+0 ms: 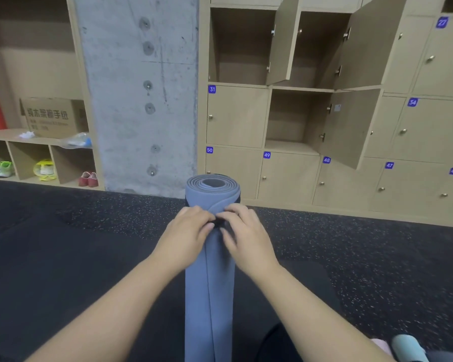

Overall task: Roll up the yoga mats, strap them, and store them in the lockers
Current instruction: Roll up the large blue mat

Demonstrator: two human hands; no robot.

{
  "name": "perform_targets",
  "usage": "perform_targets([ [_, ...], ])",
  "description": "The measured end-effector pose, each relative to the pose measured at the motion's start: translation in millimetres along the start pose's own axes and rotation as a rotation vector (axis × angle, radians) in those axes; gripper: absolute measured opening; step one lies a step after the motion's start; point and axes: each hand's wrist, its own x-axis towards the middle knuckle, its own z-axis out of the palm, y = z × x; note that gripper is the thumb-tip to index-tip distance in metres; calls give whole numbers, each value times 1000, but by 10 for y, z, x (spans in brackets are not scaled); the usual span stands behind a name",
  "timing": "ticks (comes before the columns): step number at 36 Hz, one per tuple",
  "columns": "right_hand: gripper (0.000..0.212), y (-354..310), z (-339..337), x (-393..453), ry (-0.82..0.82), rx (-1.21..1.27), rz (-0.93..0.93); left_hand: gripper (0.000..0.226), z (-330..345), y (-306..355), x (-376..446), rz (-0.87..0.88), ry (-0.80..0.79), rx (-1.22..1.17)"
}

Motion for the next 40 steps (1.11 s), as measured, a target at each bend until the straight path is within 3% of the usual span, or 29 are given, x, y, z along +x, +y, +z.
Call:
perform_targets([
  [4, 37, -1, -54, 7, -63, -88, -69, 38, 17, -19, 7, 23, -16, -16],
  [8, 34, -10, -103, 129, -36, -165, -91, 40, 24, -23, -4, 30, -37, -14],
  [13, 32, 49, -105, 150, -52, -274, -224, 10, 28, 3, -18, 36, 9, -48],
  [17, 33, 129, -116, 68, -37, -261, -275, 9, 26, 19, -18, 49, 25, -57],
  [20, 22, 206, -158, 66, -1, -304, -209, 13, 25, 17, 1, 62, 24, -64],
  [27, 60, 544, -239, 276, -24, -296, -83, 26, 7, -40, 134, 53, -1, -64],
  [35, 70, 678, -145, 407, -319, -257, 178, 28, 54, -215, 249, -20, 21, -83],
  [40, 61, 734, -9, 356, -343, -125, 296, 30, 88, -314, 319, -71, 25, -97],
])
